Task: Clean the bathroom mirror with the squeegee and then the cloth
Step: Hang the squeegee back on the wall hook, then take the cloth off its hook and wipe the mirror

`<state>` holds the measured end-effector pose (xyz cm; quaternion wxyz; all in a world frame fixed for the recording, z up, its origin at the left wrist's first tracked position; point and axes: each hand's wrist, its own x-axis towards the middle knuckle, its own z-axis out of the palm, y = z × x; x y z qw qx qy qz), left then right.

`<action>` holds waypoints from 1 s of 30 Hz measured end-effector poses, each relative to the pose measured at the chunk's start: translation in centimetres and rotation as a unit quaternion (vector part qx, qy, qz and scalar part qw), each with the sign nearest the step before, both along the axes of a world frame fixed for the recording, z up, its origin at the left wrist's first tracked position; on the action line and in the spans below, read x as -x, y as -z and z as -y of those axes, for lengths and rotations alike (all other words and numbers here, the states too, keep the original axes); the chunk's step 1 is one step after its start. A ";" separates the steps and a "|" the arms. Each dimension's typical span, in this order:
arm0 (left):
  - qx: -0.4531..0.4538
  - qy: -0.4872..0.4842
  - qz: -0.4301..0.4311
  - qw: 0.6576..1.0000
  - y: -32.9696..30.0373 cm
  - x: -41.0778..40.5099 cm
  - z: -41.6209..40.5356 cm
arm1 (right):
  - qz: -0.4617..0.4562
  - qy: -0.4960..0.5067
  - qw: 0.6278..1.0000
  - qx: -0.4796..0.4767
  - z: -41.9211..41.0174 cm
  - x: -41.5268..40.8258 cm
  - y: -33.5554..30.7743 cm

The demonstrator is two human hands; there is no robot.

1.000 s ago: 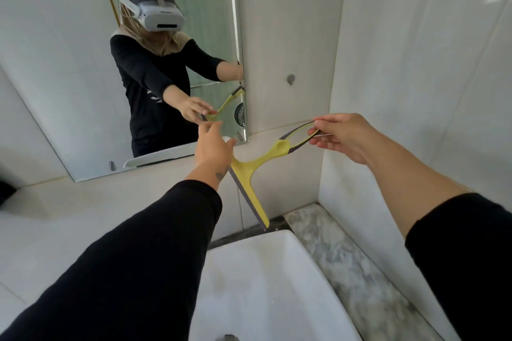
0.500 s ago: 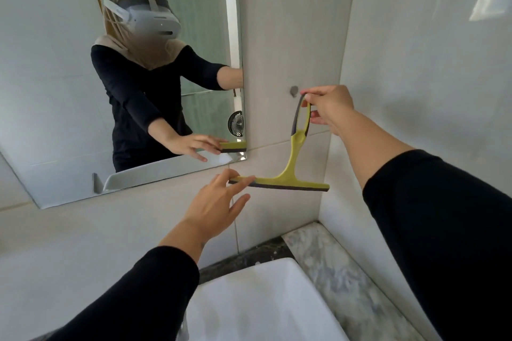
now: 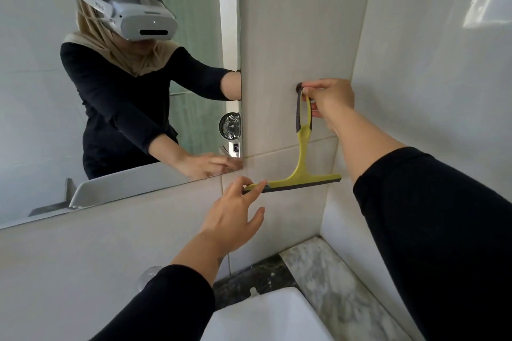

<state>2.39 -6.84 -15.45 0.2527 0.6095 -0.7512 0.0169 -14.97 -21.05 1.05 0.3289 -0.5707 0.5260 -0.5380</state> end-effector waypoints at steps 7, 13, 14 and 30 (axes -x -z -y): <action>-0.036 -0.005 0.014 0.999 -0.1 0.8 0.2 | -0.014 0.044 0.998 0.032 -0.6 -0.3 1.0; -0.030 -0.011 -0.047 0.998 -3.5 0.4 -1.5 | -0.208 0.001 0.975 0.081 -5.2 -0.8 0.2; -0.024 -0.019 -0.056 0.998 -4.4 0.0 -2.1 | -0.238 -0.012 0.966 0.097 -6.3 -1.3 0.1; -0.078 -0.300 -0.096 0.946 -16.8 -17.3 -23.7 | -0.422 -0.380 0.811 0.141 -24.7 -22.2 -2.6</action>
